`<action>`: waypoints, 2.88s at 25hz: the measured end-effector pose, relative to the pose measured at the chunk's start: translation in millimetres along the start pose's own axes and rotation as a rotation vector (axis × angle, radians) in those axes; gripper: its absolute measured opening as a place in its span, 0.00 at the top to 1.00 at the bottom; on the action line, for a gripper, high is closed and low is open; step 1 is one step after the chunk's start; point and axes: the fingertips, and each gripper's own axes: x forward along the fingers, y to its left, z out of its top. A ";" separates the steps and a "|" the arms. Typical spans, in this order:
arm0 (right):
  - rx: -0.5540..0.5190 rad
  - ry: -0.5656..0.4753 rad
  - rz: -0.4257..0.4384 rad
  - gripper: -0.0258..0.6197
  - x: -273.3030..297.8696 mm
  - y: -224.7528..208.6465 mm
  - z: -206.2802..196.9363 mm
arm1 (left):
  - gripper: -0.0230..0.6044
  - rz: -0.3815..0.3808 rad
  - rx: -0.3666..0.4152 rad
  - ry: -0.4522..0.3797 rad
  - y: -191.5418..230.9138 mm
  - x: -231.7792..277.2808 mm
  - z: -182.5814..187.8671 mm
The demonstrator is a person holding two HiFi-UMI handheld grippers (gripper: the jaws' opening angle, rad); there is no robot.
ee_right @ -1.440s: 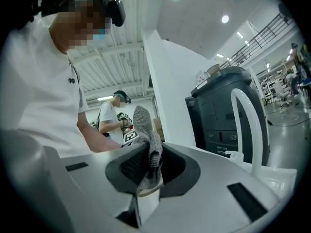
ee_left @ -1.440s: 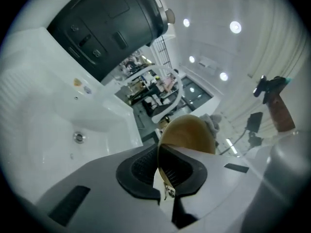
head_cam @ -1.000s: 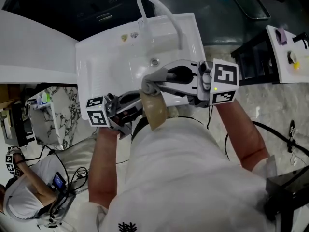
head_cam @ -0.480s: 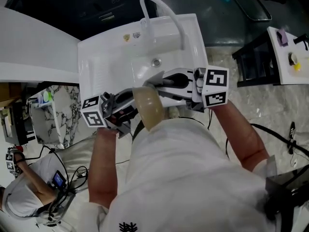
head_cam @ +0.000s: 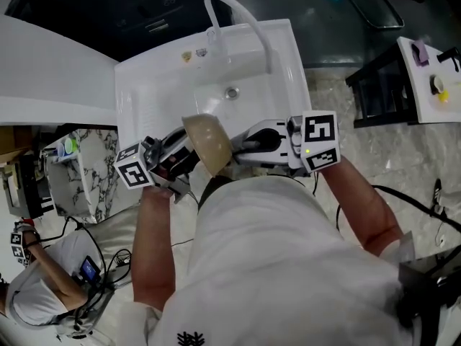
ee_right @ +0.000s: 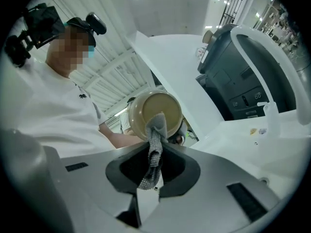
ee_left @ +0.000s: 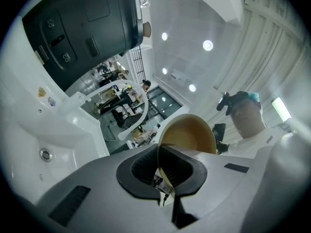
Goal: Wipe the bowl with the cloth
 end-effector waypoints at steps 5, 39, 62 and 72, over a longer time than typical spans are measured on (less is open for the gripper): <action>0.004 -0.012 0.072 0.89 -8.9 17.9 6.6 | 0.94 0.022 -0.029 0.000 9.2 -0.6 -9.7; -0.013 -0.124 -0.088 0.89 -14.5 -28.4 40.3 | 0.93 -0.144 0.013 0.125 -30.7 25.0 -35.5; -0.007 -0.079 0.123 0.89 -8.9 32.8 24.9 | 0.94 -0.007 -0.041 -0.005 13.4 -2.3 -11.1; -0.023 -0.241 0.076 0.89 -26.2 17.8 59.8 | 0.94 -0.070 -0.066 0.031 3.0 1.4 -22.6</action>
